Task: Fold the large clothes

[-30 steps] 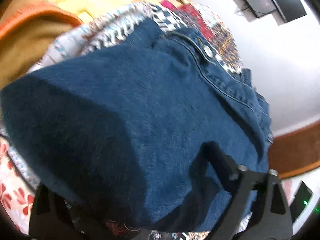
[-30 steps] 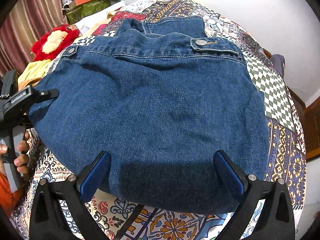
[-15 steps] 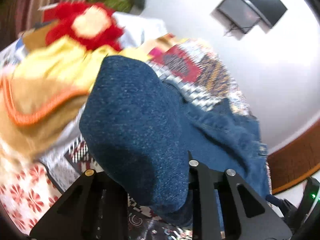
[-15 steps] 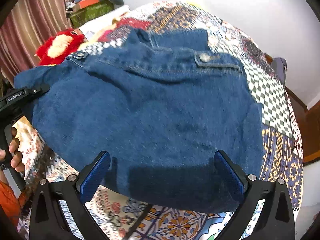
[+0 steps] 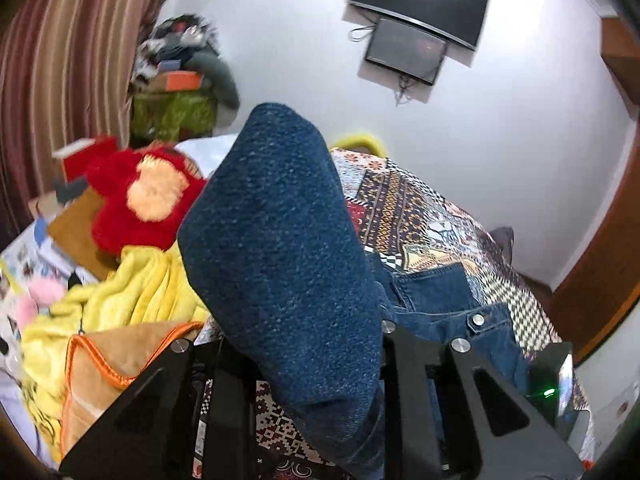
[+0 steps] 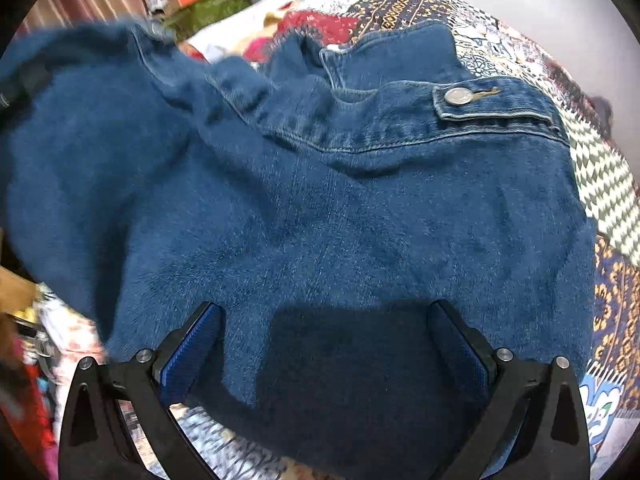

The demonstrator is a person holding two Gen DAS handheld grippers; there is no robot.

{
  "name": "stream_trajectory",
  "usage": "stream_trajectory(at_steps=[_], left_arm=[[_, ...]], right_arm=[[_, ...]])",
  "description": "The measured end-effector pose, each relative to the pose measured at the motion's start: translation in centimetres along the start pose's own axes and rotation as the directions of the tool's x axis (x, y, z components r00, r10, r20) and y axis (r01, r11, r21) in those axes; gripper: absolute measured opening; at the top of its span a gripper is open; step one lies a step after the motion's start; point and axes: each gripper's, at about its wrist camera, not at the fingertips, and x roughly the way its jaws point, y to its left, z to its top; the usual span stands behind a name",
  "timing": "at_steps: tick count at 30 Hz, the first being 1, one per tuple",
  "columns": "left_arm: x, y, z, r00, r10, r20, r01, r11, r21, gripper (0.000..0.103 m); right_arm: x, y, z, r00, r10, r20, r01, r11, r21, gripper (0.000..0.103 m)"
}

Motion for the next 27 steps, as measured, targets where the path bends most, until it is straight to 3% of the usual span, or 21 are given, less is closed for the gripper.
stream_trajectory(at_steps=[5, 9, 13, 17, 20, 22, 25, 27], left_arm=[[-0.6, -4.1, 0.8, 0.998, -0.034, 0.052, 0.027, 0.993, 0.117, 0.021], [-1.7, -8.6, 1.7, 0.989, -0.124, 0.086, 0.105, 0.975, 0.197, 0.021], [-1.8, -14.1, 1.4, 0.972, -0.227, 0.060, 0.201, 0.938, 0.281, 0.021], [-1.1, -19.9, -1.3, 0.939, -0.341, -0.044, 0.333, 0.865, 0.375, 0.021], [-0.1, -23.5, -4.8, 0.915, -0.367, -0.168, 0.403, 0.801, 0.442, 0.021], [0.7, -25.0, -7.6, 0.893, -0.359, -0.272, 0.449, 0.757, 0.475, 0.021], [1.7, -26.4, -11.7, 0.862, -0.297, -0.411, 0.489, 0.700, 0.520, 0.021], [2.2, -26.5, -13.5, 0.857, -0.250, -0.451, 0.487, 0.682, 0.546, 0.021]], right_arm=[[-1.7, 0.0, -0.3, 1.000, -0.022, 0.011, 0.023, 0.997, -0.078, 0.103], [-5.3, -4.0, -2.1, 0.997, -0.007, 0.071, 0.005, 1.000, 0.021, 0.103], [-8.3, -9.8, -5.4, 0.998, -0.003, 0.069, -0.009, 0.983, 0.182, 0.103], [-11.9, -15.8, -9.8, 0.996, -0.027, 0.087, -0.007, 0.929, 0.369, 0.103], [-13.9, -19.1, -12.9, 0.994, -0.013, 0.113, -0.044, 0.872, 0.488, 0.103], [-14.7, -20.8, -14.7, 0.993, -0.027, 0.116, -0.039, 0.845, 0.534, 0.103], [-15.7, -21.6, -16.4, 0.992, -0.071, 0.102, 0.003, 0.836, 0.549, 0.103], [-16.2, -21.8, -17.3, 0.991, -0.101, 0.089, 0.037, 0.840, 0.541, 0.103]])
